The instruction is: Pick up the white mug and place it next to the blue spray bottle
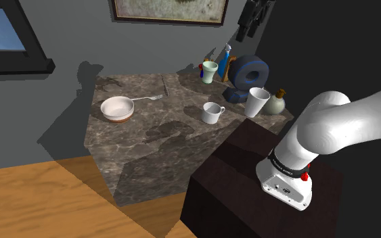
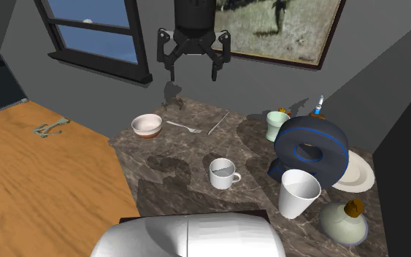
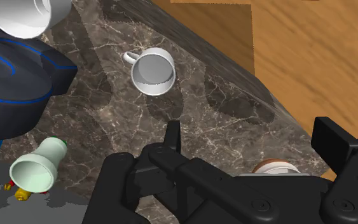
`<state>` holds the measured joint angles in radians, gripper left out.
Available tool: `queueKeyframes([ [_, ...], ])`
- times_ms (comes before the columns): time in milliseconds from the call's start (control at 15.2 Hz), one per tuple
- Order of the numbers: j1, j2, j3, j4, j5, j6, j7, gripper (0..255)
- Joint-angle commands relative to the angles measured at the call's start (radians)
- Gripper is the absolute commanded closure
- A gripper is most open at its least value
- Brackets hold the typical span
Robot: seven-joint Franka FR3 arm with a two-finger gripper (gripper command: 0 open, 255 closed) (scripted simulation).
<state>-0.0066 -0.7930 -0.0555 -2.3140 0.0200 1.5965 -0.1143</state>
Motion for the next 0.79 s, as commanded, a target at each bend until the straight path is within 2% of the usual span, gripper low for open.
queueKeyframes([
  [0,0.000,0.000,0.000,0.000,0.000,0.000,0.000,0],
  [396,-0.007,0.020,-0.002,-0.186,-0.021,0.204,-0.010,0],
  [726,-0.015,0.083,-0.006,-0.311,-0.040,0.390,-0.017,0],
])
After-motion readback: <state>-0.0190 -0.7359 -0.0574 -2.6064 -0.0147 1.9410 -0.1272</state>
